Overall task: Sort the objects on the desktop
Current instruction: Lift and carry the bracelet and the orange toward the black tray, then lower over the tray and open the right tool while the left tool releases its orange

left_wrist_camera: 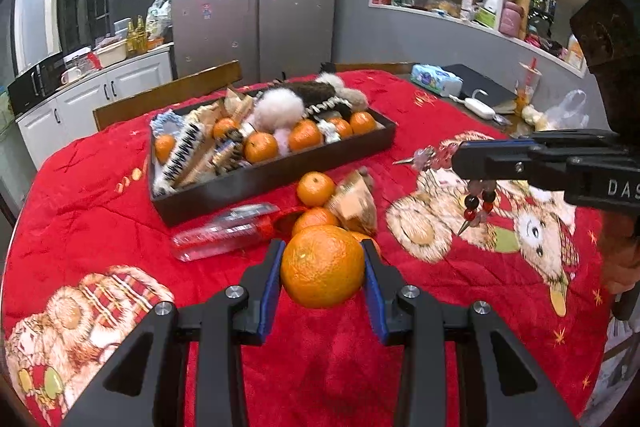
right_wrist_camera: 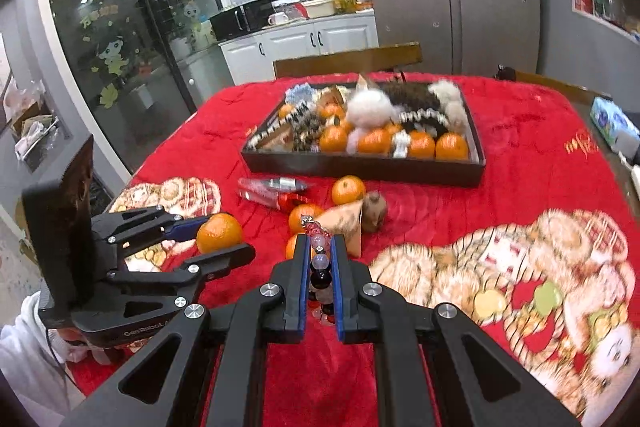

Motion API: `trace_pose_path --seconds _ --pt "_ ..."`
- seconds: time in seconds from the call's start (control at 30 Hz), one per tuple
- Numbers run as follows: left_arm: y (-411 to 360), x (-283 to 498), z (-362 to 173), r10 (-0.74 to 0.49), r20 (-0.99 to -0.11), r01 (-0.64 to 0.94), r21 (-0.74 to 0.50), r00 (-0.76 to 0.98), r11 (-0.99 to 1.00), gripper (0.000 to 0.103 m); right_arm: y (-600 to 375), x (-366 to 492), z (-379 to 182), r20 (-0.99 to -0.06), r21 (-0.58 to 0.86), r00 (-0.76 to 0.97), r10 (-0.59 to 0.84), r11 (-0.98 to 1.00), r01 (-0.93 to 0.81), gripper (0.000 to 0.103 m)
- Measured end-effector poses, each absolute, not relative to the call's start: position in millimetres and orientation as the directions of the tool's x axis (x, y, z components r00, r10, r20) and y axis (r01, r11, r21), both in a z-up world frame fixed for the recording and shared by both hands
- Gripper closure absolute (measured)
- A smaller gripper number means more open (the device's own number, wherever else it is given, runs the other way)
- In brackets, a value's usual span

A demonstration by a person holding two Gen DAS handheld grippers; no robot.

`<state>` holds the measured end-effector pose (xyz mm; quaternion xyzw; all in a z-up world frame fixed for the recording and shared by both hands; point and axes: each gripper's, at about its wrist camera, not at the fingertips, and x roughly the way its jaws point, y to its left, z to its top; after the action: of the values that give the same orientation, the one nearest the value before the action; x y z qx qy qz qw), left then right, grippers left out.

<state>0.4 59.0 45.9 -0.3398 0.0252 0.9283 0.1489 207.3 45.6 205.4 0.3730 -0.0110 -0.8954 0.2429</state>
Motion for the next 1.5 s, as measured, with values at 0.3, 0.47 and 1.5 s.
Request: trace_pose_path --seconds 0.3,0.47,1.5 --pt "49 -26 84 0.238 -0.622 -0.275 -0.038 -0.746 -0.961 0.065 36 177 241 -0.636 0.206 -0.603 -0.482 -0.859 0.469 0.092" --pt "36 -56 100 0.21 -0.603 -0.23 -0.044 -0.77 -0.972 0.065 28 151 257 -0.628 0.203 -0.6 -0.496 -0.849 0.489 0.092" --pt "-59 -280 48 0.053 -0.655 0.043 -0.13 -0.754 -0.991 0.065 -26 -56 232 -0.598 0.289 -0.601 -0.531 -0.842 0.456 0.092"
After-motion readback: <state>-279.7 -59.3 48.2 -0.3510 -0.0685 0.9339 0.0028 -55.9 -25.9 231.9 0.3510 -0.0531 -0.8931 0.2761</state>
